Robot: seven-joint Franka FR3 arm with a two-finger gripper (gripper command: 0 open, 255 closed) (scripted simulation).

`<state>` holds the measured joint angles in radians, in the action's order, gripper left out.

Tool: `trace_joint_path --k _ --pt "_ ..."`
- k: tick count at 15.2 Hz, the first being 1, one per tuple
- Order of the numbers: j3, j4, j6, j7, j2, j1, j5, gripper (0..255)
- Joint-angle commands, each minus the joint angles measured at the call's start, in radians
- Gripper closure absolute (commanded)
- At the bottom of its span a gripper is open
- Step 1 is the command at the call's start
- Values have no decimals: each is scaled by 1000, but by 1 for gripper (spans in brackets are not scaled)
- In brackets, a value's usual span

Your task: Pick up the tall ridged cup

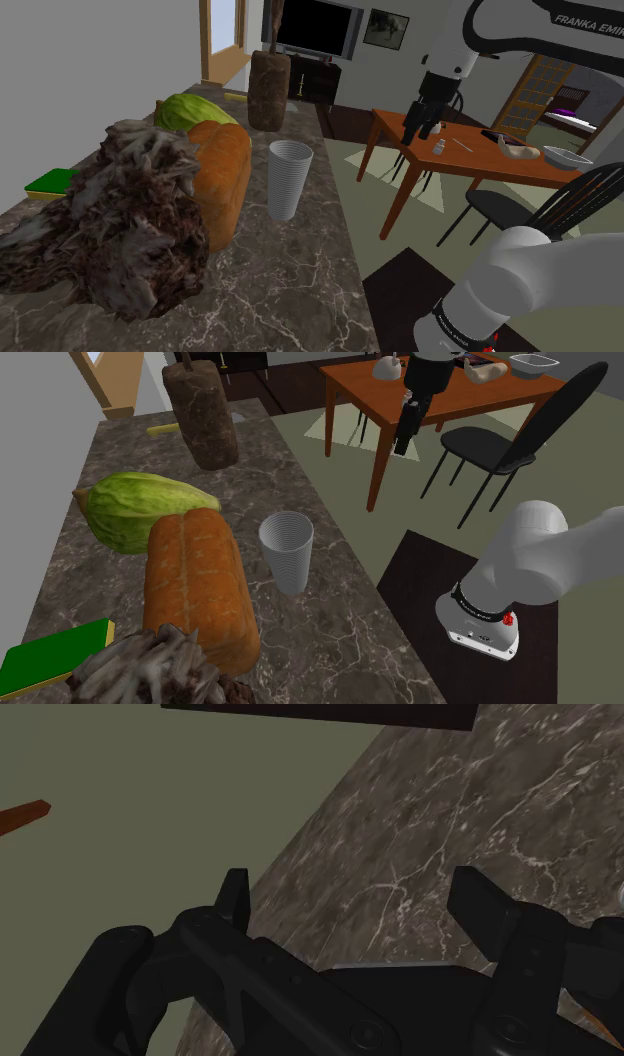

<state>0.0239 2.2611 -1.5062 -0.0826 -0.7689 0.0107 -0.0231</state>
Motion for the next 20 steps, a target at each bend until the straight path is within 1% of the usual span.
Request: trace_joint_path --k 1,6,11,16,20 --pt "0 0 0 0 0 0 0 0" --pt "-111 -54 1 107 58 -37 58 0" --pt "-220 -134 0 214 141 -67 102 0" --pt "-329 -239 1 325 248 -88 126 0" --pt "-418 -342 5 418 351 -100 126 0"
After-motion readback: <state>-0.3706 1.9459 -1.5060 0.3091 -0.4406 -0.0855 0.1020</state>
